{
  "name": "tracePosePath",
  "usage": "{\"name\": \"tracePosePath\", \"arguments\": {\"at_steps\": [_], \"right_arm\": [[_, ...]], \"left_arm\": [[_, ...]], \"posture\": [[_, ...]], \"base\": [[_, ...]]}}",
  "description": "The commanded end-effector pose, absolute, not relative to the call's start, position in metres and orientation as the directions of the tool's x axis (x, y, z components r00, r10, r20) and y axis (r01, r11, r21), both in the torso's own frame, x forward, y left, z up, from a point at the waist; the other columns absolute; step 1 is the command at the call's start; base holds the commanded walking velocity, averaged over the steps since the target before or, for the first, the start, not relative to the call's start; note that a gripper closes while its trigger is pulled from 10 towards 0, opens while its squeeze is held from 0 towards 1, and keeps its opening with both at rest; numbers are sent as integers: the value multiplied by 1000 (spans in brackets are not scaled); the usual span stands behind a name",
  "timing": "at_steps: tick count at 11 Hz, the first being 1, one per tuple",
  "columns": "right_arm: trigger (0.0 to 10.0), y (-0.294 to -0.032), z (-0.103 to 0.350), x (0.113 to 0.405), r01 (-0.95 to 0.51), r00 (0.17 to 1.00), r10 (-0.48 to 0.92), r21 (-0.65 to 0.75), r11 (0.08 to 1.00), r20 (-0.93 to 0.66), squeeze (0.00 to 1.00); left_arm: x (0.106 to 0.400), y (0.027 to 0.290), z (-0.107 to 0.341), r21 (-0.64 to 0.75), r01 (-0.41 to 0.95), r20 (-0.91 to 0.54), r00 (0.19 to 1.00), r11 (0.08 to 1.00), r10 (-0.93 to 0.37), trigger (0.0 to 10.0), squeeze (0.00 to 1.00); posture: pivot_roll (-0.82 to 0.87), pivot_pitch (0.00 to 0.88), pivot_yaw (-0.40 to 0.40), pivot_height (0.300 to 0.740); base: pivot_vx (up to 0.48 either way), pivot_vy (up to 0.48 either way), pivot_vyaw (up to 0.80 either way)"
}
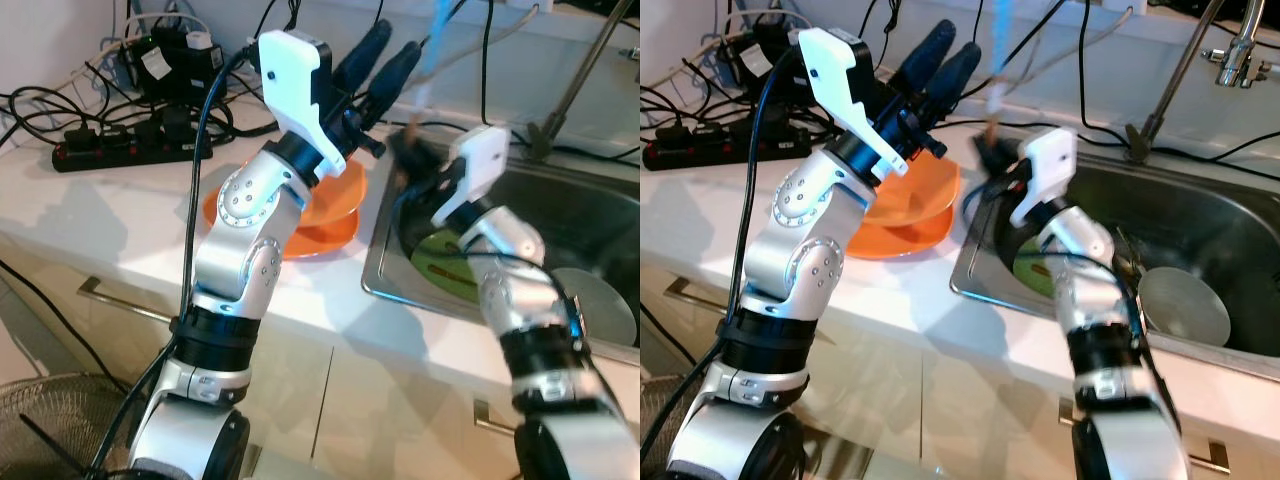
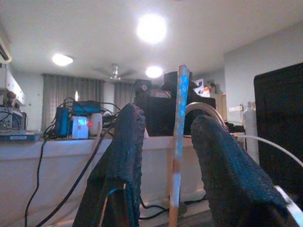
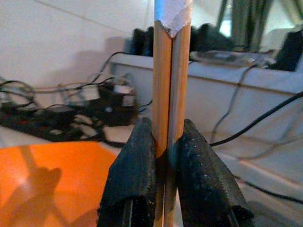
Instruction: Kitchen organization
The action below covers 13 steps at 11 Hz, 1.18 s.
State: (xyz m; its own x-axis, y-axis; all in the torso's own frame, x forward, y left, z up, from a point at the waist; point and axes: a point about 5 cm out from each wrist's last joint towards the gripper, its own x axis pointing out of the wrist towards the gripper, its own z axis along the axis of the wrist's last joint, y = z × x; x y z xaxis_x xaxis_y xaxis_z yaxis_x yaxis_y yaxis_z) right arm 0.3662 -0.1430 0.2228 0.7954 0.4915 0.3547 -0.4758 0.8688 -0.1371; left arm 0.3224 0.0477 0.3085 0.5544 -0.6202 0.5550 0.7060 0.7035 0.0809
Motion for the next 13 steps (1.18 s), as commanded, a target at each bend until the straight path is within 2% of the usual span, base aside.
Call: {"name": "tracePosePath", "arguments": {"at_steps": [1, 3, 4, 5, 9, 13], "right_arm": [[0, -155, 228, 371, -411, 826, 425, -121, 904, 370, 0], [0, -194, 230, 383, -172, 920, 170, -27, 985, 354, 0], [0, -203, 228, 384, -117, 933, 112, -6, 993, 341, 0], [10000, -210, 225, 386, -70, 944, 65, 3, 998, 322, 0], [10000, -224, 200, 387, 77, 967, -81, 25, 997, 244, 0], [10000, -227, 180, 386, 117, 977, -119, 24, 993, 174, 0]], "left_arm": [[320, 47, 310, 97, 704, 552, 550, 703, -627, 10000, 0], [316, 46, 282, 108, 732, 456, 565, 673, -688, 10000, 0], [315, 46, 270, 113, 738, 419, 571, 665, -706, 10000, 0], [315, 48, 254, 105, 738, 386, 588, 667, -711, 10000, 0], [302, 50, 188, 153, 745, 214, 617, 650, -757, 10000, 0], [295, 47, 153, 155, 763, 118, 617, 628, -778, 10000, 0]], "posture": [[207, 0, -38, 740], [205, 0, -39, 740], [212, 0, -41, 740], [212, 0, -41, 740], [232, 0, -52, 740], [234, 0, -55, 740]], "base": [[0, 0, 0], [0, 0, 0], [0, 0, 0], [0, 0, 0], [0, 0, 0], [0, 0, 0]]}}
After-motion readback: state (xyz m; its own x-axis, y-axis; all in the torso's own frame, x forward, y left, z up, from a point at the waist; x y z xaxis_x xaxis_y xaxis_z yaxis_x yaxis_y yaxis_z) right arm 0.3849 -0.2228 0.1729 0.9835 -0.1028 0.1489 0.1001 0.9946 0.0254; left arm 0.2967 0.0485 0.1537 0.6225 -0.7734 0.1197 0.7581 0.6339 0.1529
